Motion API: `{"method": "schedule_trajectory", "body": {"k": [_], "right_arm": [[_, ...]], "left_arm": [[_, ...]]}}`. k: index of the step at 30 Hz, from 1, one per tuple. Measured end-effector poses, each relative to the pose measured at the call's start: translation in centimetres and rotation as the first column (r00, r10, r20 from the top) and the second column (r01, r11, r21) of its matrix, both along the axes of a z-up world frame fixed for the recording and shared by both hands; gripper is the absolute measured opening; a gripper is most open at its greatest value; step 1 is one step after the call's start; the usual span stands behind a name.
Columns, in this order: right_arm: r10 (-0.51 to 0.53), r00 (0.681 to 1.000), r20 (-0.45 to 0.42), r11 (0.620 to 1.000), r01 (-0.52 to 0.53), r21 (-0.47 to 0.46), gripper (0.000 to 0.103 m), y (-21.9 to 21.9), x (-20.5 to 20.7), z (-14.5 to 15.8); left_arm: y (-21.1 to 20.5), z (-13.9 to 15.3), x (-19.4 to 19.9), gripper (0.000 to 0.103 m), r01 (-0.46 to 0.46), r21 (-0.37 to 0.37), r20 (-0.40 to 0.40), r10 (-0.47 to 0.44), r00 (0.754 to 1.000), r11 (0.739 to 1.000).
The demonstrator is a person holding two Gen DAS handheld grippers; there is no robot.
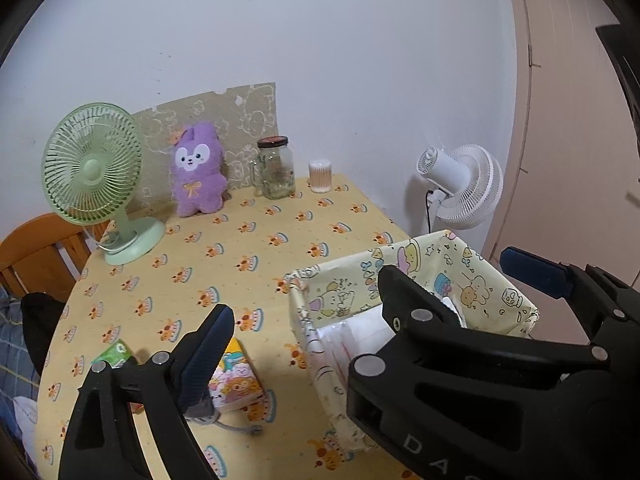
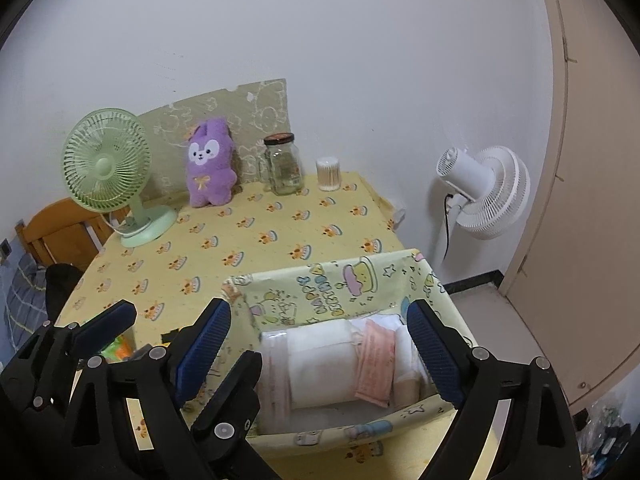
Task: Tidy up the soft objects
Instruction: 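Withdraw both grippers from the box toward the remaining table items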
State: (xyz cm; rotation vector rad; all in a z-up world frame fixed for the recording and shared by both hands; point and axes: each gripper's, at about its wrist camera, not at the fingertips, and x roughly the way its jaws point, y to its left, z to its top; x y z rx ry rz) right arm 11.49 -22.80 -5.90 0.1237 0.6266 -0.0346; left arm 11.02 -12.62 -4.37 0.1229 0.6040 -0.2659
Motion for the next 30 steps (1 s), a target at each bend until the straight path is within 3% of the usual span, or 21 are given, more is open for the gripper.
{"method": "schedule_trajectory", "body": {"k": [20, 30], "right_arm": [[0.03, 0.997, 0.074, 0.999, -0.026, -0.044, 0.103, 4.8, -2.1, 2.8], [0.053, 0.994, 0.095, 0.998, -0.049, -0.05, 0.103, 7.2, -2.6, 3.4]], "left_arm": [[4.7, 2.0, -2.4, 0.094, -0.032, -0.017, 0.06, 0.033, 0.998, 0.999], [7.0, 2.3, -2.9, 0.094, -0.061, -0.022, 0.073, 0.062, 0.995, 0.998]]}}
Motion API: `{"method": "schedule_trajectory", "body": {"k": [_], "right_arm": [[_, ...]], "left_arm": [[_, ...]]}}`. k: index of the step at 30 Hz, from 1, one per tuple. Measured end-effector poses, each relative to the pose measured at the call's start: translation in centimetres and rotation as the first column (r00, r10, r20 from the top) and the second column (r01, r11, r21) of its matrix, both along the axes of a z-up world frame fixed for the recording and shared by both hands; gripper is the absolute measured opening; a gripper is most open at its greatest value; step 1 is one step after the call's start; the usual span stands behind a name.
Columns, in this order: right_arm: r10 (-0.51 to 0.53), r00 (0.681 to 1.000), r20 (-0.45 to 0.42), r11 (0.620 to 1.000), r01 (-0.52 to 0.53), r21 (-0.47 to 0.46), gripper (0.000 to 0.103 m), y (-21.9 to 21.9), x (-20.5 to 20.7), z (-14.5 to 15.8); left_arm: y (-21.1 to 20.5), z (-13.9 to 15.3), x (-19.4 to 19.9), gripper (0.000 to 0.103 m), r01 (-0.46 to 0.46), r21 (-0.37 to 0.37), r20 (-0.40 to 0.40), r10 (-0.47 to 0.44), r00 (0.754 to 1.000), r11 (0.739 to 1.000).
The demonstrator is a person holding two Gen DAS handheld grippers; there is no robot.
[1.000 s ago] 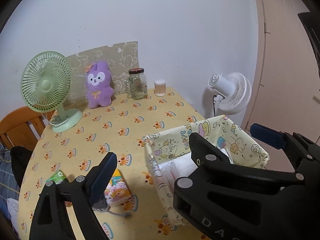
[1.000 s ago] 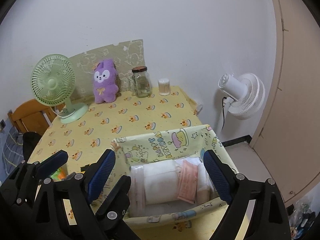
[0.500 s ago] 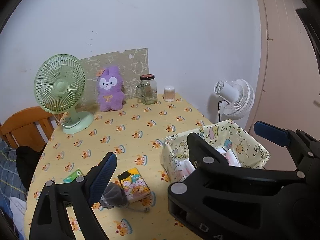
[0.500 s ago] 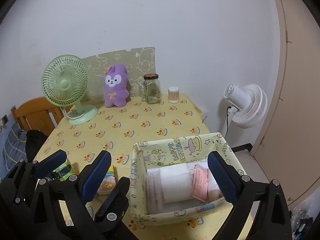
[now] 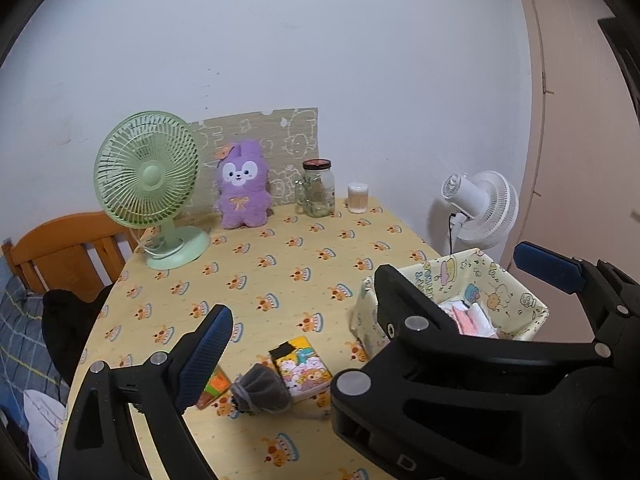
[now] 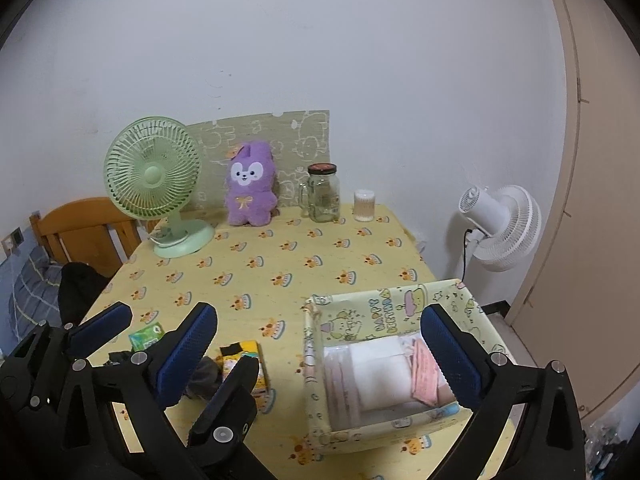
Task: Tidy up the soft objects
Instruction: 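Withdraw both grippers from the box toward the remaining table items, then grasp the grey drawstring pouch with the left gripper while the right grasps the cartoon-printed pack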
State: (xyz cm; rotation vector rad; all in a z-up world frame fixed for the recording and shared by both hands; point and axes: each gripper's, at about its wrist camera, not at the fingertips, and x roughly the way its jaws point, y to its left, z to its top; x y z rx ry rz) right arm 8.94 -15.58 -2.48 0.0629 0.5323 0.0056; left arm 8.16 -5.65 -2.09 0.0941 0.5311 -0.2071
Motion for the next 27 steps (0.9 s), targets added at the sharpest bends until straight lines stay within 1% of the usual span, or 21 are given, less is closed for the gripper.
{"method": "schedule_trajectory", "body": {"k": [9, 15, 22, 27], "right_arm": [[0.03, 1.0, 0.008, 1.0, -0.03, -0.009, 0.103, 2.2, -0.1, -0.3], [0.054, 0.998, 0.012, 0.998, -0.054, -0.011, 0.103, 3.7, 0.0, -0.8], [0.083, 0.997, -0.001, 0.997, -0.083, 0.0, 0.102, 5.5, 0.3, -2.4], [0.107, 0.994, -0.014, 0.994, -0.107, 0.002, 0.099, 6.5, 0.7, -3.7]], "left_arm": [[2.2, -0.5, -0.5, 0.094, -0.021, -0.009, -0.005, 0.021, 1.0, 1.0], [3.6, -1.1, -0.5, 0.094, -0.039, -0.002, -0.009, 0.039, 0.999, 0.999], [5.1, -2.8, -0.4, 0.094, -0.065, 0.008, -0.026, 0.065, 0.998, 0.998], [6.0, -4.2, -0.1, 0.094, -0.083, 0.004, -0.04, 0.083, 0.996, 0.997]]}}
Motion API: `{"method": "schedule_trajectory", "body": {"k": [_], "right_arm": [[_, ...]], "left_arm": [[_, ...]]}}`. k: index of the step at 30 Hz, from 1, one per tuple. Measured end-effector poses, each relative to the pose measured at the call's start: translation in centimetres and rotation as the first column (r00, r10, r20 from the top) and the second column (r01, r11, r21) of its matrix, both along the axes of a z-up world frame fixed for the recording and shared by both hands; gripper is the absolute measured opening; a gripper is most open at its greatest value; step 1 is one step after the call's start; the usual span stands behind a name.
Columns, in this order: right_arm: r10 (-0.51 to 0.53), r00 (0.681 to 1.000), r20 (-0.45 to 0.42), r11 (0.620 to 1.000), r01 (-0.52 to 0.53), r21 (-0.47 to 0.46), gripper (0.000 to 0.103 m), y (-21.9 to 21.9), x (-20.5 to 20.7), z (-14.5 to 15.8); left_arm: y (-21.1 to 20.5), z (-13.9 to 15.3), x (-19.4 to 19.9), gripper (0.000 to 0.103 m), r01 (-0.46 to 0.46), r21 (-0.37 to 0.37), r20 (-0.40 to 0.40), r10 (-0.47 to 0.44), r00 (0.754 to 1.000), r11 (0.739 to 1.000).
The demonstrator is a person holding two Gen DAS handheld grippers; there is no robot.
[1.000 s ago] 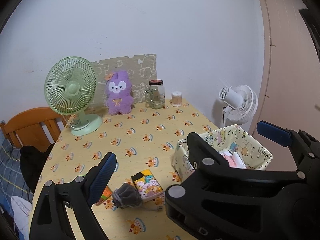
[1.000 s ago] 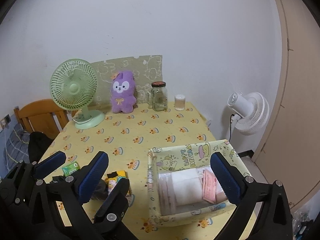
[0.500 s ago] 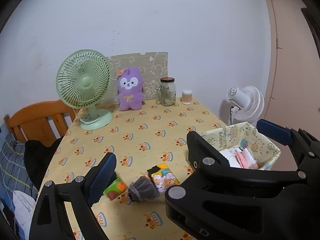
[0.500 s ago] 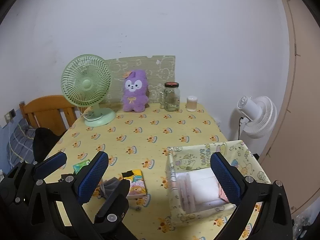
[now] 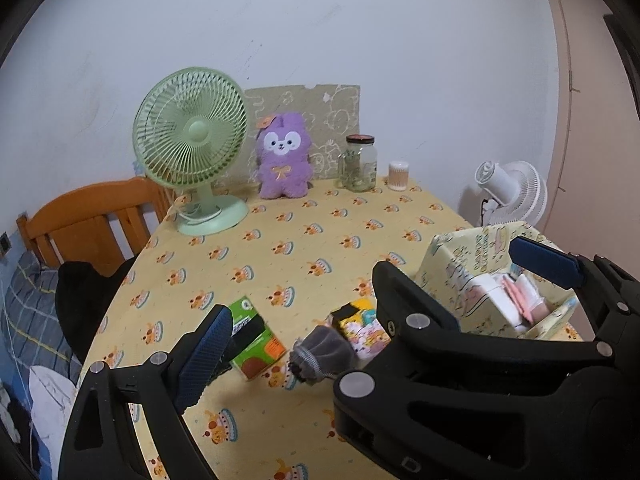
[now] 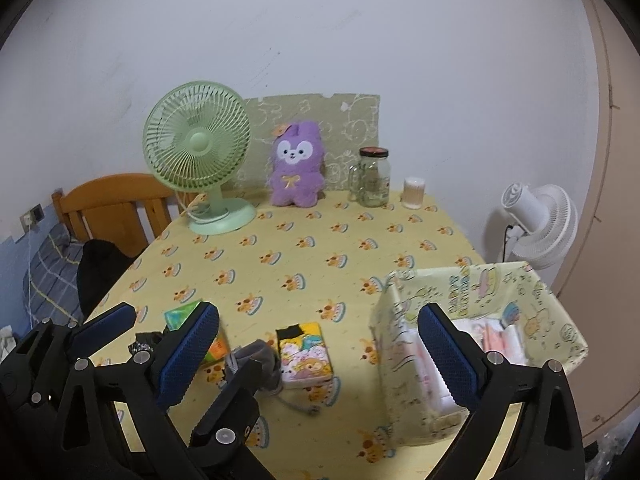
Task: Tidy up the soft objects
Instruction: 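Grasp the grey drawstring pouch with the left gripper while the right grasps the cartoon-printed pack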
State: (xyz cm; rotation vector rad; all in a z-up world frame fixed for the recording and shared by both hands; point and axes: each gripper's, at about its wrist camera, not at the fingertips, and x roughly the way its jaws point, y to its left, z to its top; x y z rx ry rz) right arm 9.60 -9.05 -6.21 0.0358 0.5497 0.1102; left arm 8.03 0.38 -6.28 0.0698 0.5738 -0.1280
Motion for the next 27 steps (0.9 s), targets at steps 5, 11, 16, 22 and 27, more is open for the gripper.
{"method": "schedule_trajectory", "body": {"k": [5, 11, 16, 22, 27], "right_arm": [[0.03, 0.999, -0.025, 0.999, -0.029, 0.018, 0.096, 0.8, 0.6, -1.5], [0.064, 0.994, -0.085, 0.998, -0.062, 0.02, 0.09, 1.9, 1.9, -3.6], [0.071, 0.993, -0.094, 0.997, -0.069, 0.026, 0.085, 2.5, 2.6, -4.9], [0.065, 0.988, -0.137, 0.998, -0.063, 0.014, 0.079, 2.8, 3.9, -6.7], [0.082, 0.978, -0.191, 0.997, -0.08, 0.016, 0.071, 3.0, 5.2, -8.2]], "left_arm": [[0.8, -1.4, 0.5, 0.094, -0.023, 0.0, -0.022, 0.023, 1.0, 1.0], [1.7, -3.5, 1.5, 0.094, -0.056, -0.01, -0.082, 0.055, 0.995, 0.998], [2.3, -4.9, 2.1, 0.094, -0.07, -0.027, -0.111, 0.067, 0.992, 0.997], [2.5, -6.7, 3.0, 0.094, -0.078, -0.038, -0.147, 0.071, 0.987, 0.996], [2.6, -7.9, 4.2, 0.093, -0.082, -0.038, -0.182, 0.074, 0.98, 0.996]]}}
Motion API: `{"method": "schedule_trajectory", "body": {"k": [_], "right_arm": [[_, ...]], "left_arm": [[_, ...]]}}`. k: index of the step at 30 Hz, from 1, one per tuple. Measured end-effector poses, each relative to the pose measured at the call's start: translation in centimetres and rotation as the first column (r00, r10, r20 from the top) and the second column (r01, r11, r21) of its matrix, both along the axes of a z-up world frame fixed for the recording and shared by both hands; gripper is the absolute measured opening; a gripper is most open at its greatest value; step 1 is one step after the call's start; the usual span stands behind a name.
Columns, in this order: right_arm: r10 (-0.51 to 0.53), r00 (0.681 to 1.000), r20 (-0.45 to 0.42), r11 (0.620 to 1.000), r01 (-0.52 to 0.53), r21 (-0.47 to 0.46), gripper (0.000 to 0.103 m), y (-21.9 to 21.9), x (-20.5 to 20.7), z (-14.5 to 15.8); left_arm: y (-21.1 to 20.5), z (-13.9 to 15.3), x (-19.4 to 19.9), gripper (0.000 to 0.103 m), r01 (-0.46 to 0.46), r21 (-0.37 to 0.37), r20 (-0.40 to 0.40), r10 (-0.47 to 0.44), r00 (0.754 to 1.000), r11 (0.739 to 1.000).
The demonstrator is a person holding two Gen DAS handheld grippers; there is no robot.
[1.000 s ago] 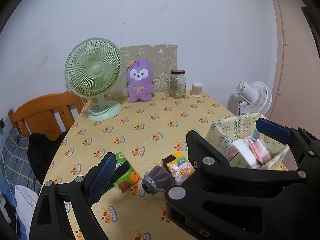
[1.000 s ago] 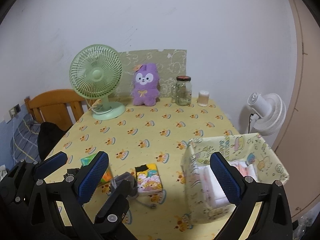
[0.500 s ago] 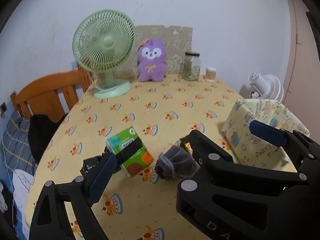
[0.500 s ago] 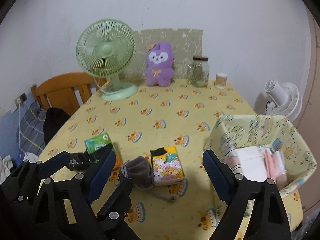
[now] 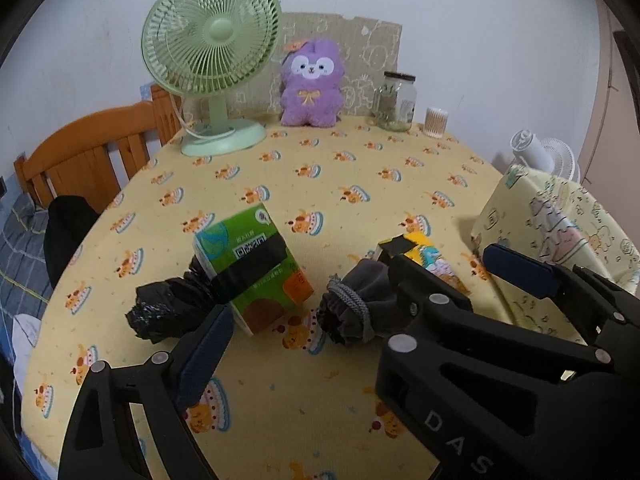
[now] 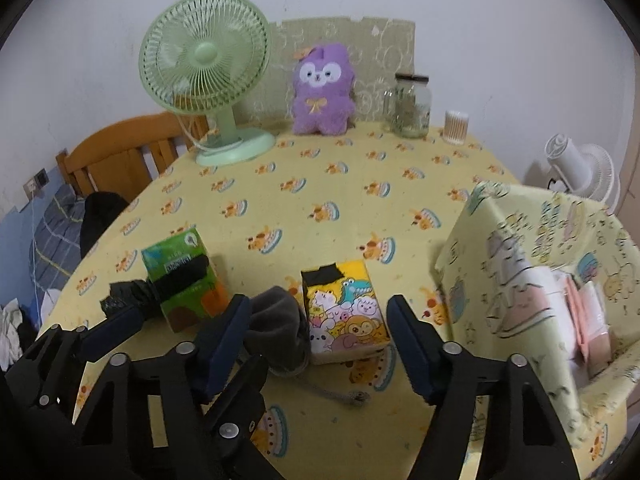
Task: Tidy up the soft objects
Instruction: 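Grasp the grey drawstring pouch with the left gripper while the right grasps the cartoon-printed pack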
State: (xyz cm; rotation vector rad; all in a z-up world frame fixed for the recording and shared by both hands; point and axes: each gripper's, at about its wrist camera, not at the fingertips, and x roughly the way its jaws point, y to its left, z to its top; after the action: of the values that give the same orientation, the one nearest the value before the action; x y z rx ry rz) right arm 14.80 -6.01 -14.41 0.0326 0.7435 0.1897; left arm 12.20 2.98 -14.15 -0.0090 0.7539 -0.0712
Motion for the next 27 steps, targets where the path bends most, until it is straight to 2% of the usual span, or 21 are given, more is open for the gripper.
{"method": "schedule_trajectory", "body": {"k": [2, 7, 15, 18, 20, 27], "right_arm": [[-0.001, 1.0, -0.012, 1.0, 0.001, -0.002, 0.069, 0.0, 0.4, -0.4], [-0.022, 0.999, -0.037, 1.0, 0.022, -0.011, 0.068, -0.1, 1.3, -1.2], [-0.032, 0.997, -0.075, 0.999, 0.033, 0.01, 0.068, -0.7, 2.2, -2.4], [-0.023, 0.997, -0.076, 0.999, 0.025, 0.02, 0.068, -0.6, 2.4, -2.4], [-0.014, 0.996, -0.087, 0.999, 0.018, 0.04, 0.068, -0.7, 2.5, -2.5], [-0.017, 0.996, -0.091, 0.999, 0.021, 0.038, 0.068, -0.7, 2.7, -2.5]], "left_arm": [[0.0, -0.3, 0.4, 0.087, -0.003, 0.002, -0.006, 0.003, 1.0, 1.0], [-0.2, -1.0, 1.0, 0.082, 0.011, -0.006, -0.026, -0.011, 1.0, 1.0], [-0.6, -1.8, 1.7, 0.08, 0.008, -0.014, -0.027, -0.008, 1.0, 1.0], [-0.7, -1.9, 1.9, 0.065, 0.036, -0.049, -0.027, -0.038, 0.999, 0.998], [-0.7, -2.0, 1.9, 0.047, 0.055, -0.084, -0.033, -0.058, 0.998, 0.995], [-0.7, -1.9, 2.0, 0.04, 0.049, -0.07, -0.03, -0.052, 0.998, 0.996]]}}
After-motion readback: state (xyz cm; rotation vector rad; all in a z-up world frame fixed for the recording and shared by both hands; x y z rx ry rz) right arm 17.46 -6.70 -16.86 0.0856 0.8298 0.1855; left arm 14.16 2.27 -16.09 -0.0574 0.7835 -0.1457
